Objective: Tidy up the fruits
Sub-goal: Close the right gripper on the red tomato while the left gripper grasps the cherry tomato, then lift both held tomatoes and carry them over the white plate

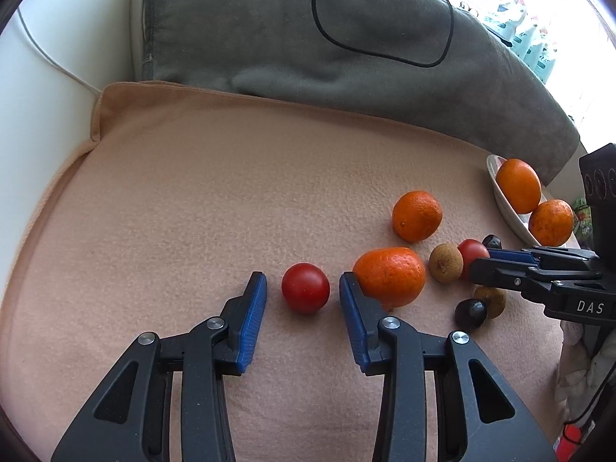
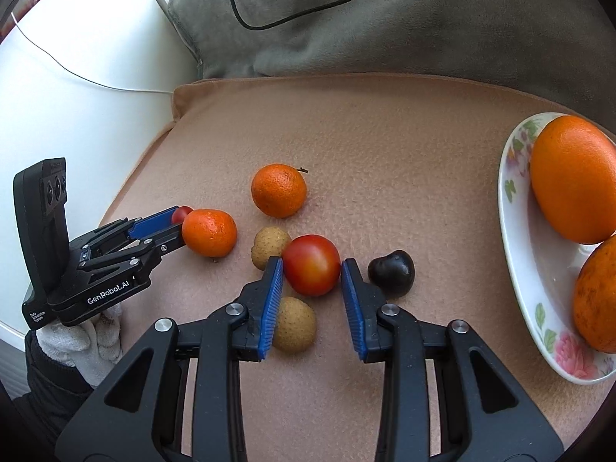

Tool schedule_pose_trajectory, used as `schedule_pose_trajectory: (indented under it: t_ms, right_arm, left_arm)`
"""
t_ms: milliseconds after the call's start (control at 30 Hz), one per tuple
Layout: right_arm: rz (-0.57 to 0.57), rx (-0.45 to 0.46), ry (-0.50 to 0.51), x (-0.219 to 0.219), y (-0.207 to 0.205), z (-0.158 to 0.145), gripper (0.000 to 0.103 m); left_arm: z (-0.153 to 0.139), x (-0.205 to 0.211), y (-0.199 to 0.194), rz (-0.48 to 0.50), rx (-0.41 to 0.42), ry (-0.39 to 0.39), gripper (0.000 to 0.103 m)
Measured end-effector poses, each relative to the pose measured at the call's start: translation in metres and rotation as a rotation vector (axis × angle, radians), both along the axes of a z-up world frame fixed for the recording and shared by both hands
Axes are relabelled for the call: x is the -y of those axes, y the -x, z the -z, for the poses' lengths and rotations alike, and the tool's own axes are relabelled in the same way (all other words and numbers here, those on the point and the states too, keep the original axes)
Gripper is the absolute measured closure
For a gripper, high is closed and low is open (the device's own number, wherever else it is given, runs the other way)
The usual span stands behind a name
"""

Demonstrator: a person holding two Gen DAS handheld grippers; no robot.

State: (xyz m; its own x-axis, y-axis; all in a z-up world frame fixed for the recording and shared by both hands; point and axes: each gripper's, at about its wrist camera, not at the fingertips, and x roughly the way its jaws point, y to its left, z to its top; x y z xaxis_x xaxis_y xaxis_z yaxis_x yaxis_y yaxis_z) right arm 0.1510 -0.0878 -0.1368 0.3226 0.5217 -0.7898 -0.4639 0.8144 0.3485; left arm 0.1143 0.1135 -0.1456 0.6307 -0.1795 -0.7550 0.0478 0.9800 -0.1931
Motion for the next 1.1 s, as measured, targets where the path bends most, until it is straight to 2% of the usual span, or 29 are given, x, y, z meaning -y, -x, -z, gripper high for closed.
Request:
schedule_pose_trajectory:
  t_ms: [200,600,1100]
  right_arm:
    - [-0.017,0.02,0.02,-0.009,0.001,0.003,0.07]
    - [-0.003,0.061,0.008,-0.001,0.01,-0.01,0.07]
    - [0.071,0.142,-0.061,0.049,0.033,-0.054,0.07]
  left_arm:
    - [0.0,0.0,0.001,0.003,-0.004,0.003,0.08]
    - [-0.006,-0.004,0.009,-0.016,0.021,0.024,0.081]
    - [-0.044,0.02,0.032,0.02,0.102,0.051,0.081]
